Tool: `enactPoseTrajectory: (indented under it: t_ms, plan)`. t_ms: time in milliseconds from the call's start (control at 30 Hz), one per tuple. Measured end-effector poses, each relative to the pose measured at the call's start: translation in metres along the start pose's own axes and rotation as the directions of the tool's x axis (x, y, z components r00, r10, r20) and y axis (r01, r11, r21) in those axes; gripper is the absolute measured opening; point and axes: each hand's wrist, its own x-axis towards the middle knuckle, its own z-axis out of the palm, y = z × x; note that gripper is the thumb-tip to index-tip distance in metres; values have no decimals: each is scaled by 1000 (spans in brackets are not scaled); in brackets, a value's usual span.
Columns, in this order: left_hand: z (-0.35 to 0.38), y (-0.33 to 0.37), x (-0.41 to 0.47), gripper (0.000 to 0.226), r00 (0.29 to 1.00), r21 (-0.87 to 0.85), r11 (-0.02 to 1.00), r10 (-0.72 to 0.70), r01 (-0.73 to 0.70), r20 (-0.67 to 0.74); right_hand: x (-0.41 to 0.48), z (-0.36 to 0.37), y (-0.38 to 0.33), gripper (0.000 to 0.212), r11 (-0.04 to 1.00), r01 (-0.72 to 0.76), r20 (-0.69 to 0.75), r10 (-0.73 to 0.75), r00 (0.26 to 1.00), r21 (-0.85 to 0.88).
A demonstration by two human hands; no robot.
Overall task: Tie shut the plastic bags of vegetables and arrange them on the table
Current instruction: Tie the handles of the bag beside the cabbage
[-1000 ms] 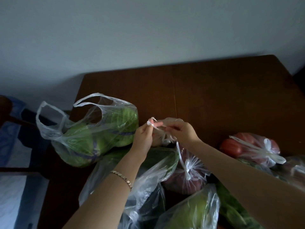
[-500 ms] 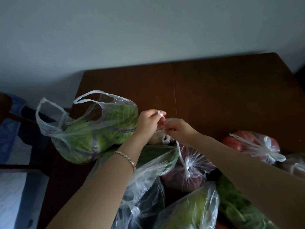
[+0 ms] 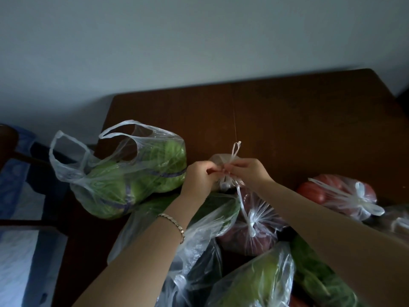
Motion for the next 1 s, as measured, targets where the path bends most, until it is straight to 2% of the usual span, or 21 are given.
enactPoseTrajectory:
  t_ms: [200, 300, 433, 500, 600, 633, 700, 800, 1000]
  plan:
    - [10, -2, 5, 20, 993, -20, 997, -68, 70, 92, -2, 6, 7, 16, 995, 75, -132, -82, 988, -61]
    - [13, -5, 8, 18, 993, -50, 994, -89, 93, 78, -3, 10, 10, 17, 991, 108, -205, -122, 971, -74]
    - [17, -6, 4, 14, 995, -100, 991, -81, 86, 60, 0, 10, 8, 10, 995, 91, -252, -101, 963, -51]
    - [17, -5, 4, 15, 990, -152, 979, -129, 137, 65, 1, 10, 8, 15, 993, 96, -232, -110, 967, -72]
    - [15, -1, 10, 21, 948, -207, 927, -294, 314, 119, -4, 8, 8, 16, 980, 156, -126, -171, 977, -123]
    - [15, -1, 12, 23, 927, -205, 906, -345, 370, 147, -6, 7, 9, 15, 958, 213, -86, -232, 969, -192]
    - [12, 0, 14, 24, 898, -189, 883, -395, 429, 191, -10, 6, 11, 19, 843, 362, 10, -391, 920, -397]
    - [8, 0, 13, 21, 909, -144, 904, -377, 403, 177, -13, 8, 8, 22, 685, 453, 101, -489, 867, -571]
    - [0, 2, 4, 17, 964, -4, 976, -217, 220, 152, -11, 16, -12, 22, 623, 304, 136, -302, 944, -721]
